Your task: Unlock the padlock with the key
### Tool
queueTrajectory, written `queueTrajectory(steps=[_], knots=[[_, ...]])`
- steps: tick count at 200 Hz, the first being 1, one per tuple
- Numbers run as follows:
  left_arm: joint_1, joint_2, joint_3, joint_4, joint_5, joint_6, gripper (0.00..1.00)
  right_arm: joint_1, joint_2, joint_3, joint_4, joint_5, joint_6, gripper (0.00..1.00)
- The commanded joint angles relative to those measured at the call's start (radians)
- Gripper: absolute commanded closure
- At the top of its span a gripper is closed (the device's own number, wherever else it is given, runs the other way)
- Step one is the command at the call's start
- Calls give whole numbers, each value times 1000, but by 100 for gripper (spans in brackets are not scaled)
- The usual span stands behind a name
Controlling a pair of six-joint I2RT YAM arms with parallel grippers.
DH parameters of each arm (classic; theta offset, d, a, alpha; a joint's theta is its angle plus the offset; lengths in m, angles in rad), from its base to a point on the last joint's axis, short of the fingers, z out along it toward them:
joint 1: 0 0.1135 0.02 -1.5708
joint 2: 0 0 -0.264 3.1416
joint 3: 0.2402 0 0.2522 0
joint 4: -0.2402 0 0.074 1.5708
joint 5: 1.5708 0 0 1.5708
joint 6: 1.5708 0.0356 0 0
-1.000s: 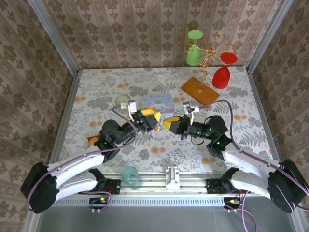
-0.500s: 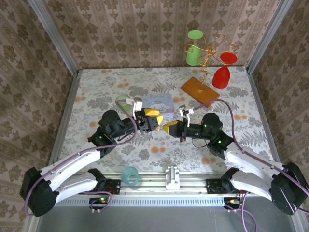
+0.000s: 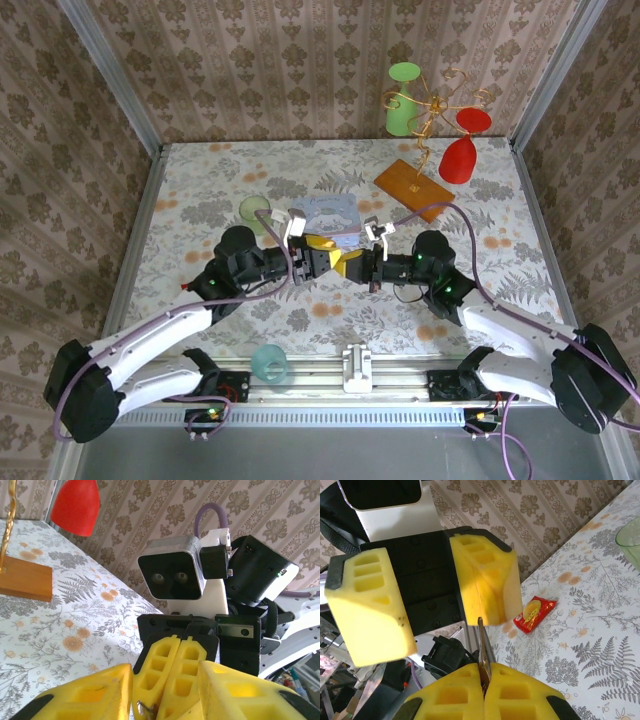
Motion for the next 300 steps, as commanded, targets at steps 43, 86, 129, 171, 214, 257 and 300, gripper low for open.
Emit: queueTrajectory(steps=[43, 86, 129, 171, 214, 257, 300], knots=[[1, -30, 17, -26, 57, 22, 78, -9, 5, 33, 64, -34, 9, 100], [3, -13, 4, 33, 65, -15, 100, -7, 27, 42, 64, -45, 14, 100], [3, -36, -7, 37, -11, -27, 100, -11, -4, 19, 63, -4, 7, 73], [-3, -31, -37, 176, -51, -118, 100, -22, -16, 0, 127, -1, 47, 61], [-9, -19, -41, 188, -67, -120, 100, -31, -4, -12, 240, -15, 112, 62], [-21, -17, -46, 194, -77, -101, 100, -30, 45, -31, 395, -21, 198, 74], [-23, -12, -54, 231, -76, -121, 100, -29, 68, -33, 433, -13, 215, 83]])
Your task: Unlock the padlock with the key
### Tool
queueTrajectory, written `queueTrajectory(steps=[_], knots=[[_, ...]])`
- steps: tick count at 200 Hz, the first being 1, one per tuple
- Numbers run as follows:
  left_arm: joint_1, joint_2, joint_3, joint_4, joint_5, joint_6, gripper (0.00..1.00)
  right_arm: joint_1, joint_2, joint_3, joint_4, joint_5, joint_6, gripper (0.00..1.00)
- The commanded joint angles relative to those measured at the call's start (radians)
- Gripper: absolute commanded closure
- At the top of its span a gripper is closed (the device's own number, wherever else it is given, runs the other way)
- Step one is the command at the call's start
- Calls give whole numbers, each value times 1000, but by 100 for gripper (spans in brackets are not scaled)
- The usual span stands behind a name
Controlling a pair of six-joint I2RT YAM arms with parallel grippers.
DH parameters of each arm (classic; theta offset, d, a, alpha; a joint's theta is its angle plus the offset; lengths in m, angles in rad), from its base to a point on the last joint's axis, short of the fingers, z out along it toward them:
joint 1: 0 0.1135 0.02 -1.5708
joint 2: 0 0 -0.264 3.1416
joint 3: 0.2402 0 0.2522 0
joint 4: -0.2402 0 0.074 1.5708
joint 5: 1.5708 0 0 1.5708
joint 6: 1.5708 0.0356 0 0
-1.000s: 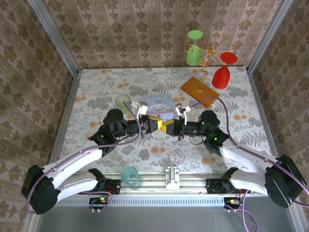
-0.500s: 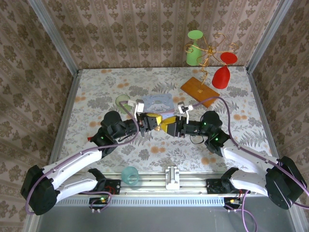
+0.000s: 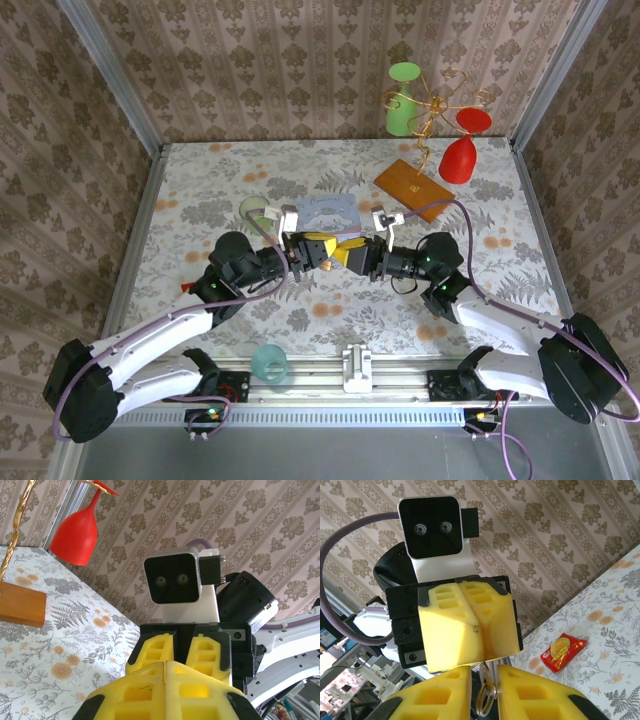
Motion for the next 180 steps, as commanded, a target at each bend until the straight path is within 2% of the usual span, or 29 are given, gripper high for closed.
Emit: queueTrajectory(steps=[1, 55, 74, 77, 85, 95, 99, 101, 112, 132, 152, 180], knots=[[-4, 1, -13, 55, -3, -21, 100, -3, 5, -12, 87, 4, 24, 83], [-4, 2, -25, 55, -11, -22, 100, -3, -9, -30, 94, 25, 17, 100], [-3, 8, -22, 40, -9, -16, 100, -3, -15, -37, 66, 34, 1, 100], [-3, 8, -22, 36, -10, -16, 91, -4, -16, -38, 58, 35, -1, 100], [2, 6, -21, 28, -17, -8, 60, -4, -20, -33, 6, 41, -20, 100], [13, -11, -12, -13, -46, 6, 27, -4, -32, -11, -144, 62, -75, 100], [18, -22, -8, -36, -62, 19, 4, -4, -37, -1, -211, 73, -100, 100], [21, -30, -6, -47, -73, 26, 1, -5, -39, 6, -247, 81, -112, 100], [29, -69, 8, -126, -142, 71, 0, -7, -50, 39, -420, 108, -180, 100], [35, -105, 45, -288, -278, 153, 0, -20, -42, 81, -626, 148, -242, 100], [72, -44, 100, -411, -259, 178, 0, -38, -8, 93, -706, 165, -250, 100], [101, 85, 156, -569, -250, 188, 0, -41, 38, 87, -775, 268, -223, 100]])
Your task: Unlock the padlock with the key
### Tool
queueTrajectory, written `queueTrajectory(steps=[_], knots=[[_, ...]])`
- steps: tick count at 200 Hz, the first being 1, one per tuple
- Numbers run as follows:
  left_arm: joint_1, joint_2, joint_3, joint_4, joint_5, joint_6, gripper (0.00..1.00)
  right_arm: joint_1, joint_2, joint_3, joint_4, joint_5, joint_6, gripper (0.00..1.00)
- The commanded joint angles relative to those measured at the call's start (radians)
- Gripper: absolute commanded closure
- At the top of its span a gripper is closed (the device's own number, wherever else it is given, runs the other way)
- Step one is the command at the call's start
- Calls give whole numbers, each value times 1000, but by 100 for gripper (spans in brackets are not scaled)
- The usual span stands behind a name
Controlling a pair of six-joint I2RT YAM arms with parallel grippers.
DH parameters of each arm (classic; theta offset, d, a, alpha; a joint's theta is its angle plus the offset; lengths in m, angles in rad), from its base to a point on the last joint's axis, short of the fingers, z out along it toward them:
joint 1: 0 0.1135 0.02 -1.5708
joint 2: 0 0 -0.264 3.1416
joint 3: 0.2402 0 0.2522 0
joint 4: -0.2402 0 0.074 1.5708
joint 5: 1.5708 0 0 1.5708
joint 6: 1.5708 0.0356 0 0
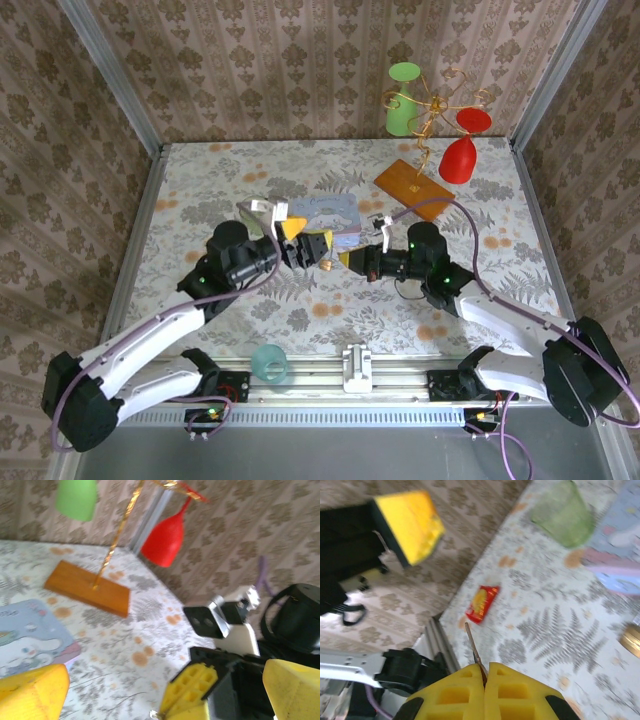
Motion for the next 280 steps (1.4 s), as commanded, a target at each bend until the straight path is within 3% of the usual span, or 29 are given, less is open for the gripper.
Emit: queueTrajectory(steps=[1, 23, 49, 73, 98, 134, 163, 173, 242, 280], knots=[[20, 92, 42, -205, -34, 57, 0, -4, 40, 17, -166, 116, -19, 100], [25, 167, 13, -184, -60, 51, 0, -6, 105, 54, -296, 219, -13, 100], [20, 264, -16, -131, -69, 31, 0, -8, 165, 72, -301, 222, -15, 100], [20, 353, -9, -98, -68, 50, 10, -9, 183, 82, -295, 242, -7, 100], [18, 445, 9, -60, -66, 68, 13, -20, 190, 91, -326, 279, -7, 100], [37, 564, 47, -7, -49, 89, 23, -36, 177, 79, -349, 286, -13, 100], [58, 634, 52, 66, 1, 72, 33, -39, 148, 56, -350, 290, -16, 100], [69, 661, 57, 84, 17, 70, 40, -40, 144, 52, -350, 293, -19, 100], [78, 737, 51, 168, 32, 69, 44, -41, 145, 14, -316, 283, -13, 100], [78, 751, 25, 227, 47, 54, 51, -41, 145, 10, -313, 284, -11, 100]])
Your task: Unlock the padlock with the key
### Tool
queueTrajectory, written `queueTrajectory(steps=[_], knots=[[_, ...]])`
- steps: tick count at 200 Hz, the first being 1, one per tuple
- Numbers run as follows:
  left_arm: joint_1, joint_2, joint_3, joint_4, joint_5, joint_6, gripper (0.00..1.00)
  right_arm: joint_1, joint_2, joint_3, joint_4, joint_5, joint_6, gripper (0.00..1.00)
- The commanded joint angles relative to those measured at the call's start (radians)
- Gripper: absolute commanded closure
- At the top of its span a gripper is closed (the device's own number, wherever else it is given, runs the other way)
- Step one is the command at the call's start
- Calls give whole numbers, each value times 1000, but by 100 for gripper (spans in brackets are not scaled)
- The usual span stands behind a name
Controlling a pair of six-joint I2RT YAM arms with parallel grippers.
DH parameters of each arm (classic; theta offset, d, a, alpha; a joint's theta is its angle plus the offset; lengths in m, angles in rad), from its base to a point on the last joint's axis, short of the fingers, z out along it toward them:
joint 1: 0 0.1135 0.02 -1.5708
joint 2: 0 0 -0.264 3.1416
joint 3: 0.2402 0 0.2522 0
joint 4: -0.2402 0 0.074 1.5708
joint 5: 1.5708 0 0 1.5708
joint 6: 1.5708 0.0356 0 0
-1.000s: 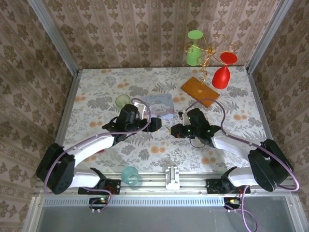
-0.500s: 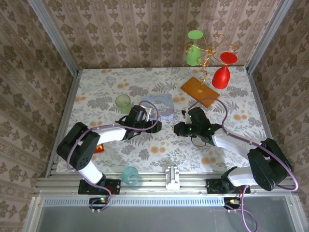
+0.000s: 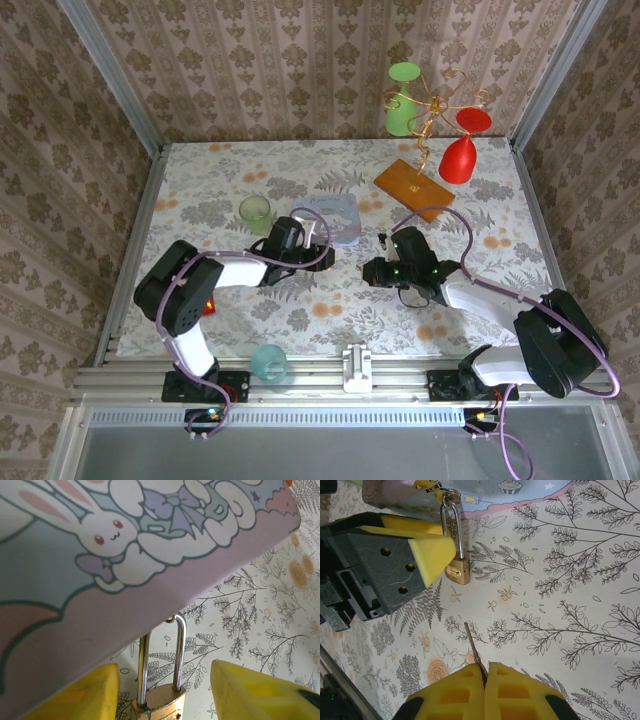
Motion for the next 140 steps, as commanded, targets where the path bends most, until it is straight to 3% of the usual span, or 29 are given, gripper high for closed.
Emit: queueTrajectory(steps=[1, 42, 140], knots=[[2, 8, -10, 65, 29, -4, 52, -6, -15, -11, 8, 17, -7, 100], [3, 23, -32, 113, 40, -24, 63, -6, -19, -22, 16, 24, 0, 100], [-14, 52, -47, 161, 11, -27, 77, -7, -5, -30, 42, 28, 5, 100]])
